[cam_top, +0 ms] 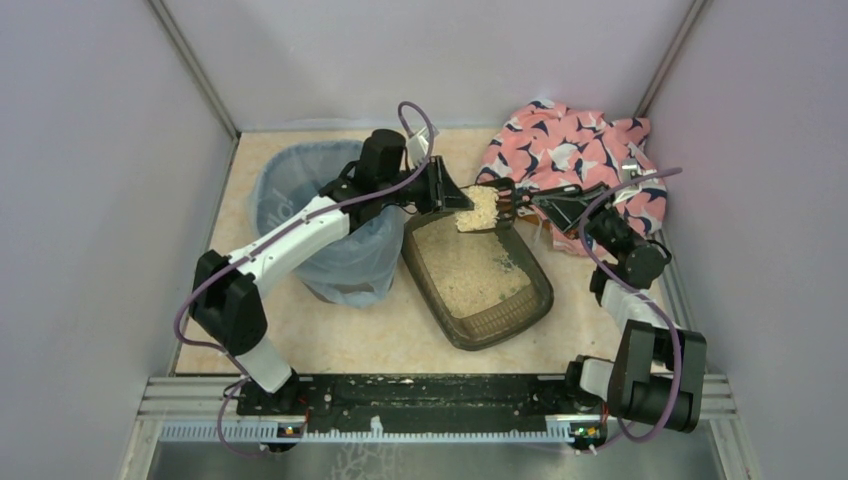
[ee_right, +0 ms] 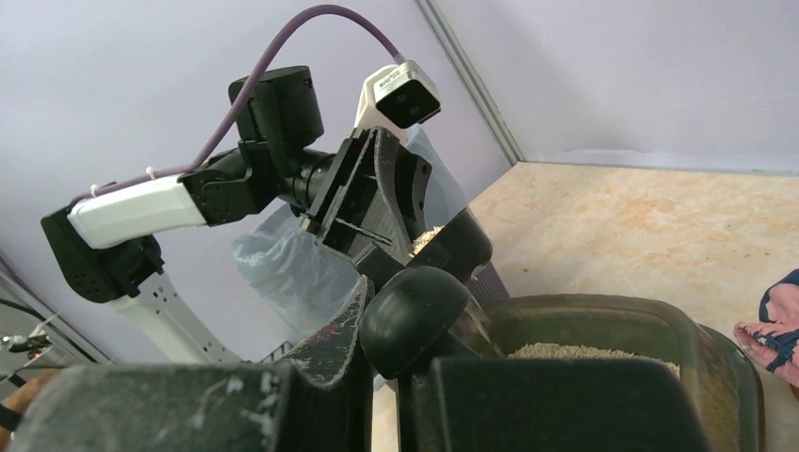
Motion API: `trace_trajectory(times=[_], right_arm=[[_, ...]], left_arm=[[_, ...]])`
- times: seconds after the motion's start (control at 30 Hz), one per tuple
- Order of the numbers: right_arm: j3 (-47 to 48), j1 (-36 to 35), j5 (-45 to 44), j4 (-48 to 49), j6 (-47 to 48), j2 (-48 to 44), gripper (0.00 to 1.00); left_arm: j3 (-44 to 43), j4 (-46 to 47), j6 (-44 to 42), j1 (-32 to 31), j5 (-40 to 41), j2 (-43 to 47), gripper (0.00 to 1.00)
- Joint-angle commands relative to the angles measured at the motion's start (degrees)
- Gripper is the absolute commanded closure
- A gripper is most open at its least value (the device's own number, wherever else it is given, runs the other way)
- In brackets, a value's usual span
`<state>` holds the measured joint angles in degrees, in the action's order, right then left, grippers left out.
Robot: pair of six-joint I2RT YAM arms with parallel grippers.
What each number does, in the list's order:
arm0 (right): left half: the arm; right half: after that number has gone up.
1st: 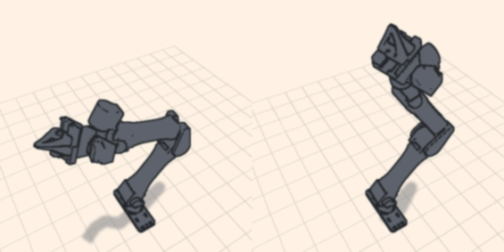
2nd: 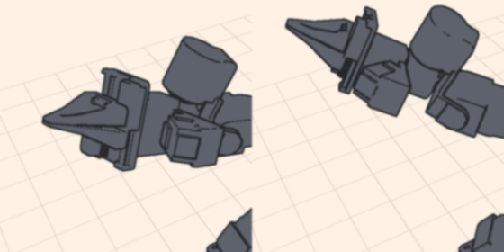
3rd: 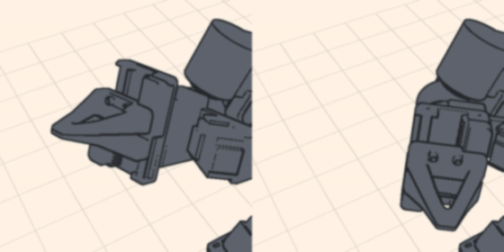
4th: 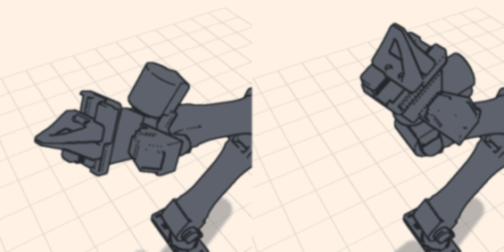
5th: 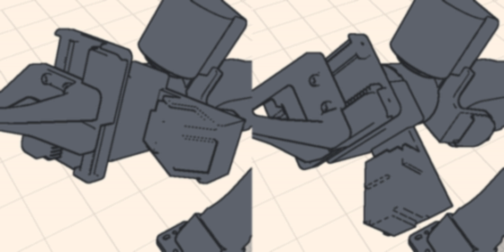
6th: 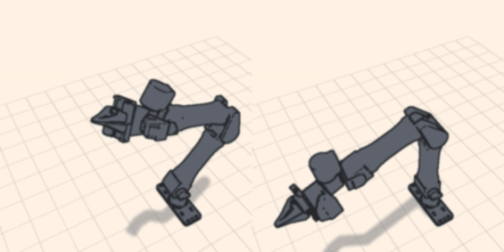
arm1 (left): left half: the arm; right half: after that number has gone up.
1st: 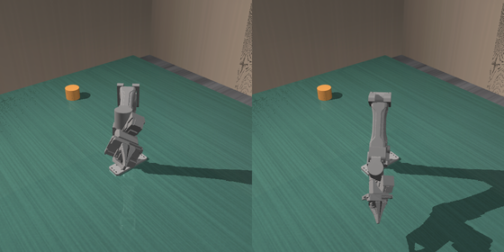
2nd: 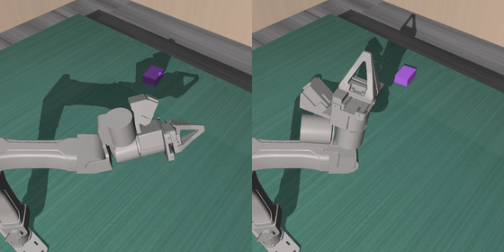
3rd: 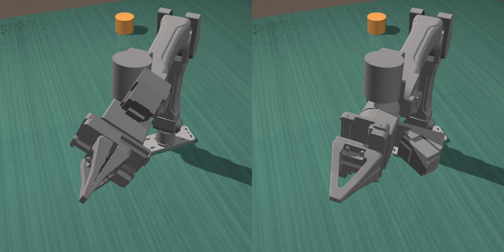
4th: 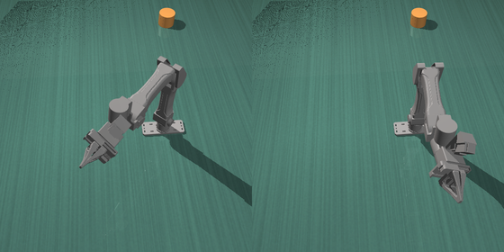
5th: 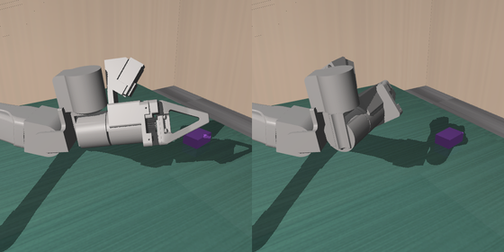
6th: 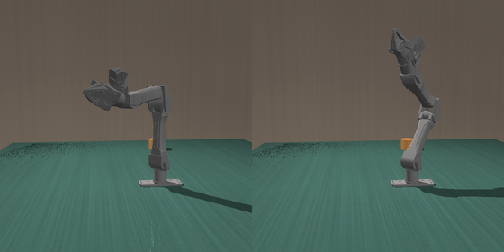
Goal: Clean the litter box
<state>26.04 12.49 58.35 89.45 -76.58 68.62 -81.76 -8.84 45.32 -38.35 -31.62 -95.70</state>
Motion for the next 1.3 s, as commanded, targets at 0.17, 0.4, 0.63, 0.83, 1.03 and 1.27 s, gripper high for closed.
trace_trajectory(times=[0.17,0.4,0.63,0.83,1.03,1.27], right_arm=[[3.0,-0.1,-1.8,9.3,-1.6,-2.2,1.00],[2.9,-0.1,-1.7,9.3,-1.9,-2.3,1.00],[3.2,-0.1,-1.8,9.3,-2.0,-2.3,1.00],[3.1,-0.1,-1.9,9.2,-1.6,-1.8,1.00],[1.7,0.1,-2.0,9.2,0.5,1.0,1.00],[-0.1,2.8,-3.2,9.2,0.9,2.4,1.00]], left_arm=[[2.6,-0.1,1.9,0.4,-1.9,-1.9,0.85],[3.9,2.4,3.7,0.4,-3.8,-2.1,0.90],[4.5,3.0,3.5,0.5,-4.4,-2.0,0.31],[5.1,3.6,3.5,0.5,-4.9,-2.1,0.23],[5.5,3.3,2.9,0.6,-4.1,-2.0,0.15],[4.4,-2.3,-2.9,2.4,2.1,-2.4,0.01]])
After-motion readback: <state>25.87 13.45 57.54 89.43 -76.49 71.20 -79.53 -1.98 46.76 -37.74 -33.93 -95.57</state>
